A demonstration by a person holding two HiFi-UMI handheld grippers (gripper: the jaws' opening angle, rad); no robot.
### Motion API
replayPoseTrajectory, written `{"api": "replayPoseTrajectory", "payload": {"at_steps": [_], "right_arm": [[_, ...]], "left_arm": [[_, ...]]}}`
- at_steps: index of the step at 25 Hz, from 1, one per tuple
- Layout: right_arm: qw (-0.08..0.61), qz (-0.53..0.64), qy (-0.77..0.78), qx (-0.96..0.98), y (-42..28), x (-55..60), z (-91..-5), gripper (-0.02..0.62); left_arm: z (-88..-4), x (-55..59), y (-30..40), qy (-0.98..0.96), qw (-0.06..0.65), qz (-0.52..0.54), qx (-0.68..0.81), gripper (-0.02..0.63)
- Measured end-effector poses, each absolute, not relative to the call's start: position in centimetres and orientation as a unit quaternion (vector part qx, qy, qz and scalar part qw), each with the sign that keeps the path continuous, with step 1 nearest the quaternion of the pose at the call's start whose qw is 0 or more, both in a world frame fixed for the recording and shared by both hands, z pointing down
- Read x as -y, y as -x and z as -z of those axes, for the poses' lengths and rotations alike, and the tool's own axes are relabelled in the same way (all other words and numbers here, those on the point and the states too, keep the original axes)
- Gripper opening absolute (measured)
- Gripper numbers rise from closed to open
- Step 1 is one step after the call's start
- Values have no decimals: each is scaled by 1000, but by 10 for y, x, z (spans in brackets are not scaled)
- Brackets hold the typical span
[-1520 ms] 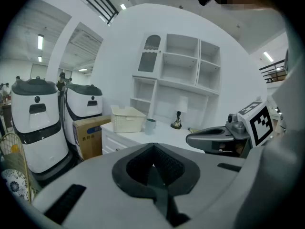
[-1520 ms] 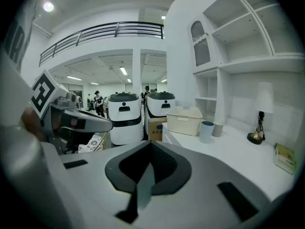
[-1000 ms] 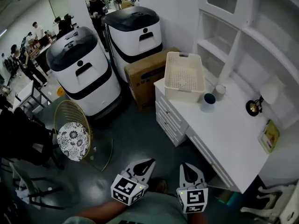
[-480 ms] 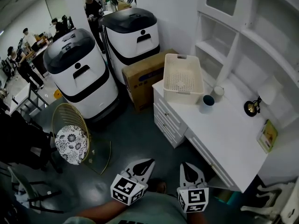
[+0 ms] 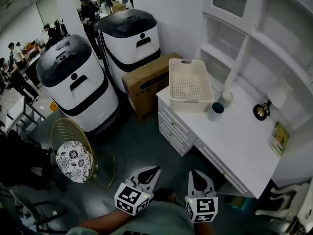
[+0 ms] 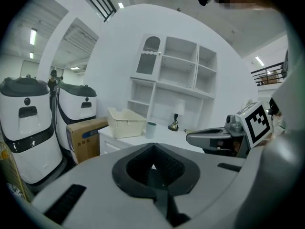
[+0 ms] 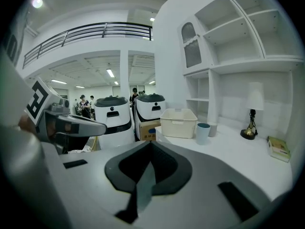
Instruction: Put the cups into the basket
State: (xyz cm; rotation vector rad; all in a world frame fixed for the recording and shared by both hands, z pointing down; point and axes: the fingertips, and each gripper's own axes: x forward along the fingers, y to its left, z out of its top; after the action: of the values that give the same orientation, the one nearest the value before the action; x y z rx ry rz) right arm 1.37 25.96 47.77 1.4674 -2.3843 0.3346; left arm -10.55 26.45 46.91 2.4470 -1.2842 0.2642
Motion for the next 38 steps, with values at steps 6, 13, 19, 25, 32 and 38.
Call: {"api": "replayPoseTrajectory", "payload": {"at_steps": [6,13,19,25,32,38], "right_arm": [[151,-117,-538,821,5,-245,-467,14],[148,-115,-563,805,32,-235,-457,14],[151,-108,-586,789,48,-233,-453,14],[161,-103,-592,783,62,-232,-455,14],[162,-93,-585,789,68,-210,-450,14],[161,-90,-571,800,66,-181,-451,14]], "left_arm": [[-458,-246,127,-877,175,-95,438,3],[-454,-232,156,-887,172,-90,418,3],[-455,-226,179,-895,173,-82,402,3],[-455,-222,198,-897,176,-72,398,3],[-454,-205,205,-895,173,-63,406,3],[-453,-179,200,-890,172,-62,418,3]]}}
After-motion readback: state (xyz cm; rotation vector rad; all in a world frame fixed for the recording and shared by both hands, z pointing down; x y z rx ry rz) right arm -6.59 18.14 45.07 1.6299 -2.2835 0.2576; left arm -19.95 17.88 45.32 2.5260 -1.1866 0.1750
